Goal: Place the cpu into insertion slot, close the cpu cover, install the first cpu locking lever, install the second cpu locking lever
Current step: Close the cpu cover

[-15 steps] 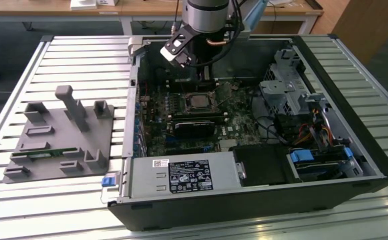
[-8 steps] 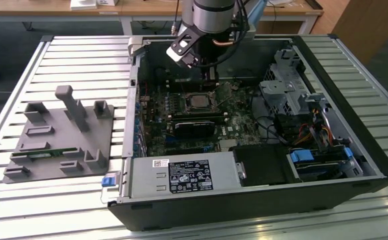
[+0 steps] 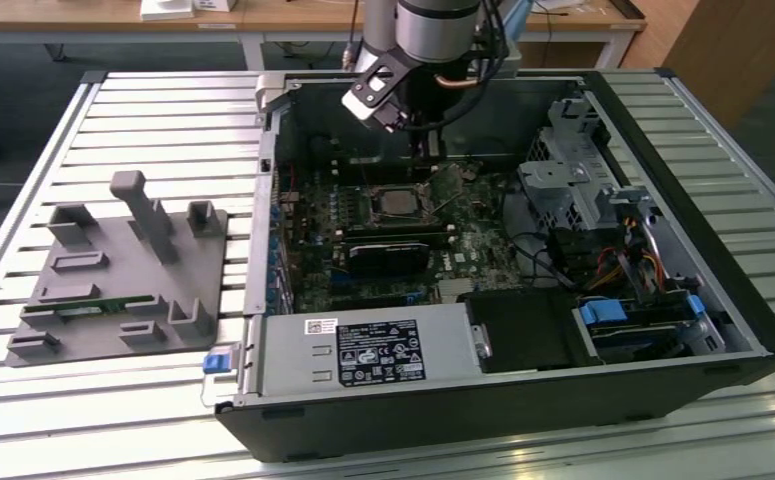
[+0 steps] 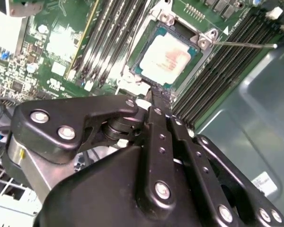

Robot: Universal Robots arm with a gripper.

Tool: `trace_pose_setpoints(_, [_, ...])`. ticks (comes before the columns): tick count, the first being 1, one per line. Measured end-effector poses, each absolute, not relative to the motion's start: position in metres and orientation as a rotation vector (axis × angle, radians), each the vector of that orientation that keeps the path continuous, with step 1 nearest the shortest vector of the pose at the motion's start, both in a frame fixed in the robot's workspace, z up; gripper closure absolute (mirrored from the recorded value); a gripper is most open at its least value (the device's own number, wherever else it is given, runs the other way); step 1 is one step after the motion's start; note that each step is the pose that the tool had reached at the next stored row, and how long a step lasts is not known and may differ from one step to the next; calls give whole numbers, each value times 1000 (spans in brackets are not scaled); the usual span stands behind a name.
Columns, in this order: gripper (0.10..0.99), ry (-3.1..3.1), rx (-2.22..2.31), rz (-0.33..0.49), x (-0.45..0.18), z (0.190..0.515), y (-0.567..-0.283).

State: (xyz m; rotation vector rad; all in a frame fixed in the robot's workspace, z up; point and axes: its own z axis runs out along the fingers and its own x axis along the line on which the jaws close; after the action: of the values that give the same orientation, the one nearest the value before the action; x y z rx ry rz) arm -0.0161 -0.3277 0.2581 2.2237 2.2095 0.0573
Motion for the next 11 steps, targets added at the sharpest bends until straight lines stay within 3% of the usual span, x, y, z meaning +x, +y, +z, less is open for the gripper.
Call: trace_pose_setpoints(11, [980,2230,2205,58,4,263,-328])
